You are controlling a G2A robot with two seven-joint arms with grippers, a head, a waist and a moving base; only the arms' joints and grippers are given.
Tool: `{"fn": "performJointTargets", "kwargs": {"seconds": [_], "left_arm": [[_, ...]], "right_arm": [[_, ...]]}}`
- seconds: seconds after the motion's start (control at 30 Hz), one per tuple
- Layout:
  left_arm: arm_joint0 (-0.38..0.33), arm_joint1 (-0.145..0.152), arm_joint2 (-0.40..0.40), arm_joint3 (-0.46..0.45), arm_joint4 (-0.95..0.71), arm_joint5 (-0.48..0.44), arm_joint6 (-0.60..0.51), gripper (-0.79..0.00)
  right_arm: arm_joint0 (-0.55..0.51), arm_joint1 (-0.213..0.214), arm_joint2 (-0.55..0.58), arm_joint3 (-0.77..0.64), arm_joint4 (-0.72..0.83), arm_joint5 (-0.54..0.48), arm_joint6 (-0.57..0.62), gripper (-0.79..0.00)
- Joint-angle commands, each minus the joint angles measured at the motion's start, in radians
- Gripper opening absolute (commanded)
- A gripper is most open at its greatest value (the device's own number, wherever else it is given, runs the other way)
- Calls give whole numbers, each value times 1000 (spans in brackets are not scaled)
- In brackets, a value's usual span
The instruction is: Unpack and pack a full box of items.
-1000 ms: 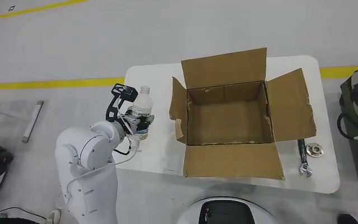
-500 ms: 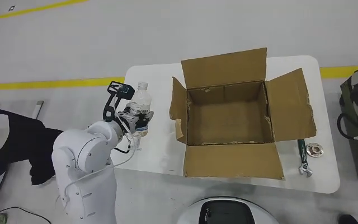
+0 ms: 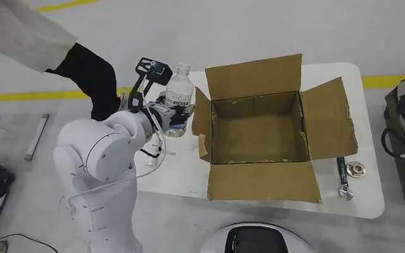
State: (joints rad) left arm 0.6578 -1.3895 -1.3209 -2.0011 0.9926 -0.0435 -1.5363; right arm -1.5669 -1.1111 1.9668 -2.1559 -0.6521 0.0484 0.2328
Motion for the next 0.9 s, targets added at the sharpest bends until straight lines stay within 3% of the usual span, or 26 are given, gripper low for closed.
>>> {"fn": "performJointTargets", "kwargs": {"seconds": [0.0, 0.17, 0.4, 0.5, 0.87], "left_arm": [[-35, -7, 90, 44, 9, 56, 0, -785], [-128, -30, 256, 140, 1, 163, 0, -785], [-200, -55, 373, 224, -44, 265, 0, -785], [-209, -65, 396, 258, -116, 294, 1, -785], [-211, -66, 401, 264, -120, 295, 2, -785]], "right_arm": [[0, 0, 0, 0, 0, 0, 0, -785], [0, 0, 0, 0, 0, 0, 0, -785], [0, 0, 0, 0, 0, 0, 0, -785], [0, 0, 0, 0, 0, 0, 0, -785], [0, 0, 0, 0, 0, 0, 0, -785]]}}
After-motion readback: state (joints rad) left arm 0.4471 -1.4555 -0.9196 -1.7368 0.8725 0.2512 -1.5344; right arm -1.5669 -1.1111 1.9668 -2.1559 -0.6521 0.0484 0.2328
